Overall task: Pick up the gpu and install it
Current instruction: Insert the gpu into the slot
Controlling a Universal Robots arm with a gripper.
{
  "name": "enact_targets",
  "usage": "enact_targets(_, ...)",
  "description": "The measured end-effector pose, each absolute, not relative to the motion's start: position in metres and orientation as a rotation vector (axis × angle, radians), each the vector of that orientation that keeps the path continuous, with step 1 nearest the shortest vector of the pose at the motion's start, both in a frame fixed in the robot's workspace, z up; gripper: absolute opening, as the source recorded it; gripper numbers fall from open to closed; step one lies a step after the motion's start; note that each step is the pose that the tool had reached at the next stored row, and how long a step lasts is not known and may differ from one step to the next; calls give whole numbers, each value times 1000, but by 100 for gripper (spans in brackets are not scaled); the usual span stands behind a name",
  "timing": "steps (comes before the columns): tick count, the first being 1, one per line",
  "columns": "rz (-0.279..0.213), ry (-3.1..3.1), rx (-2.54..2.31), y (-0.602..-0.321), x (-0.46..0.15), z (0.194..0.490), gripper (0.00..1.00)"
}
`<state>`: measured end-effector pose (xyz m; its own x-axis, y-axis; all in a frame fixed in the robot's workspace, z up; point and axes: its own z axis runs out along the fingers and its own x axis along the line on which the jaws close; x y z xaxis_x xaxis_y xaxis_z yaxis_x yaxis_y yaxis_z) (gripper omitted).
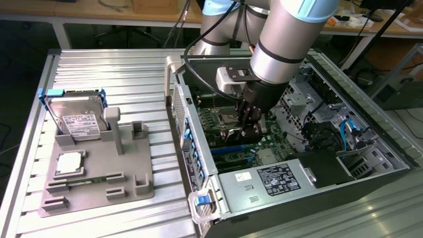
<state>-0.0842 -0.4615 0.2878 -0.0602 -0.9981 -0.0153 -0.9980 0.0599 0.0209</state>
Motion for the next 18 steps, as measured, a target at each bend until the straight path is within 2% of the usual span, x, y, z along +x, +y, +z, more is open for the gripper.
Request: enact_targets(18,-40,-2280,2156,-461,-83,276,27)
